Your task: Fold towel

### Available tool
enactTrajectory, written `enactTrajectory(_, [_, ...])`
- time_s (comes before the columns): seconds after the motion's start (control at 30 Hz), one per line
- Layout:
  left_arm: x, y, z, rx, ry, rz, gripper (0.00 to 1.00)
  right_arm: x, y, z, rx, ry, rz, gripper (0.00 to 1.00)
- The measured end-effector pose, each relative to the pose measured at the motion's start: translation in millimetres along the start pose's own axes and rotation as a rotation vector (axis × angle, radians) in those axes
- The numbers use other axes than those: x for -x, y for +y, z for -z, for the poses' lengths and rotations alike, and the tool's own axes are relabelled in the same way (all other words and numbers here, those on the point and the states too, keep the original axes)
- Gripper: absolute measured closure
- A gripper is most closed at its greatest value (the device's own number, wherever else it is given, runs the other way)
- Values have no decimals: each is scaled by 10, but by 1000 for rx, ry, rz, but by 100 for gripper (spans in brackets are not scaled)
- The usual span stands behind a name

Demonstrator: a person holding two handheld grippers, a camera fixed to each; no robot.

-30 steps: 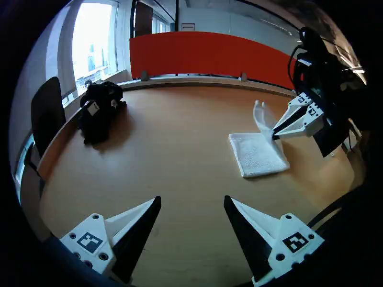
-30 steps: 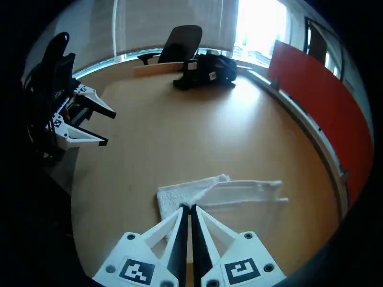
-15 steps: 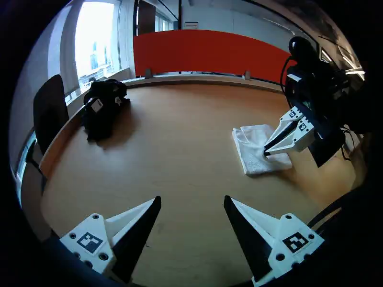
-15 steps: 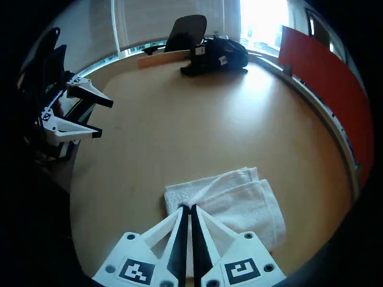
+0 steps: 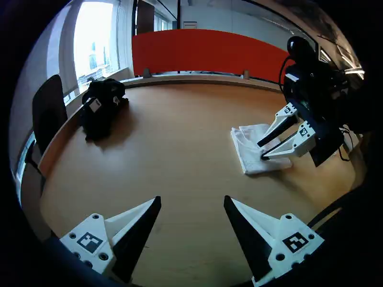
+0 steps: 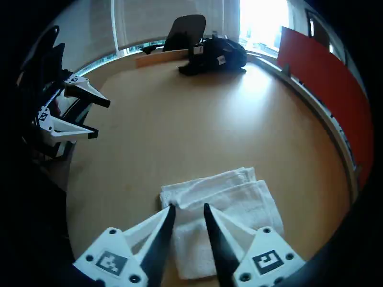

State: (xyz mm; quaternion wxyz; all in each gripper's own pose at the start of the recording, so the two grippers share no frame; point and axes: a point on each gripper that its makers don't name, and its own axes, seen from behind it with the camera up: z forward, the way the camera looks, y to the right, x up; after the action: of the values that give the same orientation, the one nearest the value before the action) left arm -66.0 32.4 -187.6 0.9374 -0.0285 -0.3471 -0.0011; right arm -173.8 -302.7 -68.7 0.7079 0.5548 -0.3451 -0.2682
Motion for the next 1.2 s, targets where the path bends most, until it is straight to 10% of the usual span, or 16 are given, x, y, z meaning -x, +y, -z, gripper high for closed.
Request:
enactTrajectory(0.23, [-4, -2, -3, 0, 2, 3, 3, 1, 23, 30, 15, 14, -6, 13])
enactTrajectory(1.2, [-57, -29, 7, 0, 9, -3, 2, 673, 15, 439, 135, -20, -145, 13])
